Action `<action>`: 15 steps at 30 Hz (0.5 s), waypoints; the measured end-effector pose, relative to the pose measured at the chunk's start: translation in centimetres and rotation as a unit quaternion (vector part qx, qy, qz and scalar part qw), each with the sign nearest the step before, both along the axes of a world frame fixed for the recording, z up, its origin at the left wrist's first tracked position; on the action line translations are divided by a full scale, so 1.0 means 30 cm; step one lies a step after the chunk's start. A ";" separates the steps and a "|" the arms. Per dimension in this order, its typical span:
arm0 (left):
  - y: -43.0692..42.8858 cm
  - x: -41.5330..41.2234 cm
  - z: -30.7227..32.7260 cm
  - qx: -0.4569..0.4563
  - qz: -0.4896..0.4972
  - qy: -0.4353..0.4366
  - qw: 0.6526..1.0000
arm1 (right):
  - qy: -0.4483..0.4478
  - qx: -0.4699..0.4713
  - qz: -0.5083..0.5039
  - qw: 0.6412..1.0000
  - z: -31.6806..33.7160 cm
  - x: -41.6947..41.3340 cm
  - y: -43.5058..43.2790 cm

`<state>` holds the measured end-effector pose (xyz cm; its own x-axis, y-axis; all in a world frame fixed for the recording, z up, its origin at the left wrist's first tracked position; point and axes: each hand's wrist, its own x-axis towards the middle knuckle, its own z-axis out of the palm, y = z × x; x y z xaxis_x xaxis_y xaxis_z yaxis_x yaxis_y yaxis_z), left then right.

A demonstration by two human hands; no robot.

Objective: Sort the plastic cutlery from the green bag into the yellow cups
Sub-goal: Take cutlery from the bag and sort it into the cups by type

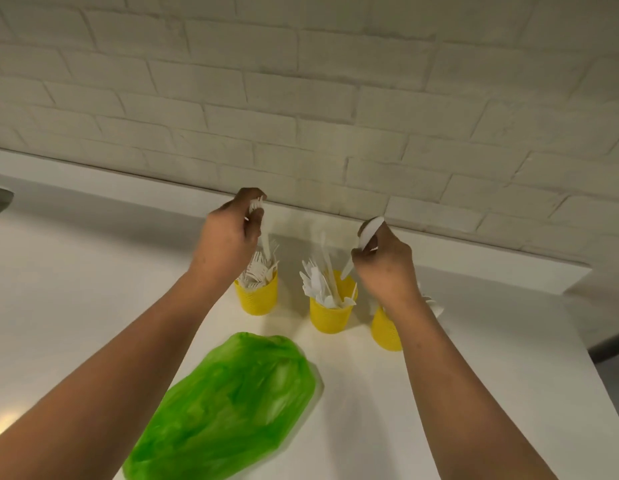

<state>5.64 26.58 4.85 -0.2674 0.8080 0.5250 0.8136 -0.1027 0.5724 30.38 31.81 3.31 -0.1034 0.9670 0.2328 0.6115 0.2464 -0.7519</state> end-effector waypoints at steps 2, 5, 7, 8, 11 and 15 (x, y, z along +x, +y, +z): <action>0.008 -0.005 -0.029 -0.019 -0.003 0.029 0.999 | -0.010 -0.011 0.028 0.999 -0.030 -0.010 0.003; 0.015 -0.008 -0.059 -0.049 -0.007 0.084 0.995 | -0.024 -0.039 0.048 0.998 -0.055 -0.022 0.015; 0.018 -0.010 -0.076 -0.064 -0.010 0.114 0.991 | -0.048 -0.044 0.051 0.997 -0.067 -0.034 0.022; 0.017 -0.011 -0.084 -0.067 -0.009 0.125 0.990 | -0.062 -0.045 0.048 0.996 -0.071 -0.038 0.024; 0.018 -0.017 -0.104 -0.059 -0.001 0.142 0.988 | -0.080 -0.042 0.024 0.996 -0.091 -0.041 0.033; 0.030 -0.029 -0.119 -0.057 0.011 0.197 0.979 | -0.125 -0.031 0.025 0.991 -0.111 -0.038 0.036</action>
<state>4.77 27.48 1.27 -0.0810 0.8635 0.4979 0.9747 -0.0359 0.2208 29.24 32.89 -0.02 -0.1988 0.9709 0.1332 0.7691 0.2389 -0.5928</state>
